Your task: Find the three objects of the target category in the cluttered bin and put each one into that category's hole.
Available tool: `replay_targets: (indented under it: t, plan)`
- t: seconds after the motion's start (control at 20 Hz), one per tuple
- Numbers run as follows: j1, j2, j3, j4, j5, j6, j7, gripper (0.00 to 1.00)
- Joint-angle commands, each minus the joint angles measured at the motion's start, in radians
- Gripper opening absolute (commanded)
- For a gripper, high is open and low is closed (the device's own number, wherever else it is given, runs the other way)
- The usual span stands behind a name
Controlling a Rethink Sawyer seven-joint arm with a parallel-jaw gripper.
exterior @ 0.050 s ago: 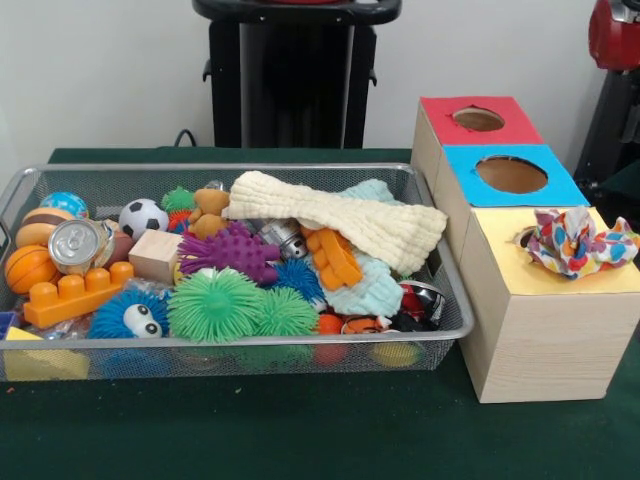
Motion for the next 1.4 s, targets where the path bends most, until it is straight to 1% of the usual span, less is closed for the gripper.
replay_targets:
  t: [0.05, 0.35, 0.55, 0.75, 1.15, 1.4]
  plan:
    - [-0.043, 0.005, 0.140, -0.012, -0.085, 0.026, -0.144, 0.00]
    - [-0.057, 0.002, 0.166, -0.011, -0.109, 0.028, -0.122, 0.00]
    - [-0.064, 0.017, 0.182, -0.060, -0.128, 0.075, -0.111, 0.00]
    - [-0.085, 0.039, 0.210, -0.096, -0.139, 0.098, -0.122, 0.00]
    - [-0.103, 0.075, 0.236, -0.131, -0.172, 0.077, -0.100, 0.00]
    - [-0.108, 0.066, 0.249, -0.125, -0.184, 0.083, -0.089, 0.00]
